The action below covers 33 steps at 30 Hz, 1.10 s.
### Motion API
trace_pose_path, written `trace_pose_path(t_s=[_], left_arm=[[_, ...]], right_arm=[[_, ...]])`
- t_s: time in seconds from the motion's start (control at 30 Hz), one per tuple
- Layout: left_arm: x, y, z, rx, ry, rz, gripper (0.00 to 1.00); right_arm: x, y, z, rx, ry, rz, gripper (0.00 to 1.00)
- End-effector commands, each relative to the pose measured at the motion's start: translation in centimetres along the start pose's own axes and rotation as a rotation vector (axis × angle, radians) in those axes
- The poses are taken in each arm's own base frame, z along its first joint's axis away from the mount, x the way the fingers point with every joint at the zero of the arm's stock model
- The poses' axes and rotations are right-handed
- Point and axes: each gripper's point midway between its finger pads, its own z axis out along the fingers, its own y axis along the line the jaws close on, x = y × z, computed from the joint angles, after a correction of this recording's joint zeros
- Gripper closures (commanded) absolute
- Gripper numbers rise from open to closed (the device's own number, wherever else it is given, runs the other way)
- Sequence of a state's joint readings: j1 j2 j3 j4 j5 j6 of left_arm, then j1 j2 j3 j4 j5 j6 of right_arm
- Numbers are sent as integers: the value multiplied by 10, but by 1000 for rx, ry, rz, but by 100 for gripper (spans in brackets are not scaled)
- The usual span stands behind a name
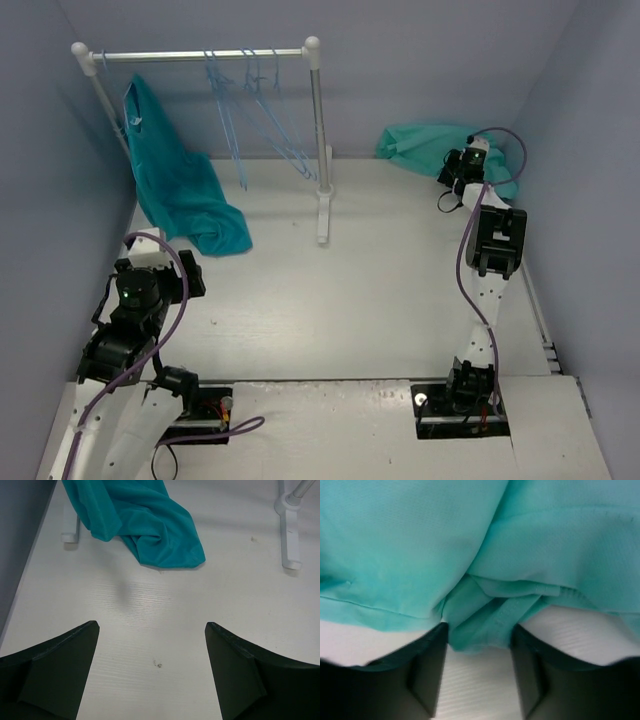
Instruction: Place the t-shirt on the hanger
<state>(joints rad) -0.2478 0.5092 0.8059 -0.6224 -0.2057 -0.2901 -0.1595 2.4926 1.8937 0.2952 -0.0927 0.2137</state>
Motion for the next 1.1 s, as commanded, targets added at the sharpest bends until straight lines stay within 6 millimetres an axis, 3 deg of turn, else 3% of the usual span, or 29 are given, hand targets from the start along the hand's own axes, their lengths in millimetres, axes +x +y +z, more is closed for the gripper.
trace_pose_path(t_s=[0.0,0.1,0.17,0.27,0.43,0.5,0.53,0.63,0.67,0.77,0.83,0.87,0.93,1.0,1.03,1.07], left_arm=[[-18,-6,5,21,-55,-4,17],[-20,-6,4,22,-61,-6,17],[-21,-6,3,24,-68,-8,17],[-22,-6,1,26,-74,-10,17],[-24,-6,-4,35,-95,-17,17],[-26,-7,-6,41,-105,-20,17],[-27,-7,-6,41,-109,-24,17],[-35,-9,-13,59,-125,-29,17],[-41,-10,-17,67,-136,-31,17],[-63,-13,-33,91,-178,-40,17],[-80,-15,-48,113,-203,-35,17],[-85,-17,-52,126,-206,-33,17],[-97,-19,-66,150,-224,-36,17],[-105,-25,-77,194,-240,-35,17],[-107,-27,-81,207,-245,-35,17],[-111,-28,-85,221,-255,-36,17]], right_arm=[[-3,-1,0,-27,9,-59,70],[-24,3,-11,-26,-27,-79,99],[-55,11,-27,-35,-82,-86,100],[-120,30,-68,-52,-204,-100,100],[-246,85,-195,-154,-477,-122,100],[-293,109,-269,-203,-607,-134,100],[-309,119,-302,-226,-660,-136,100],[-331,142,-370,-310,-751,-140,100],[-336,152,-399,-355,-783,-142,100],[-333,173,-449,-461,-815,-141,100],[-314,191,-478,-589,-786,-137,100],[-293,198,-471,-628,-729,-140,100],[-263,216,-486,-725,-669,-149,100],[-216,221,-477,-766,-553,-136,100],[-202,223,-484,-798,-521,-128,100],[-184,224,-478,-800,-464,-120,100]])
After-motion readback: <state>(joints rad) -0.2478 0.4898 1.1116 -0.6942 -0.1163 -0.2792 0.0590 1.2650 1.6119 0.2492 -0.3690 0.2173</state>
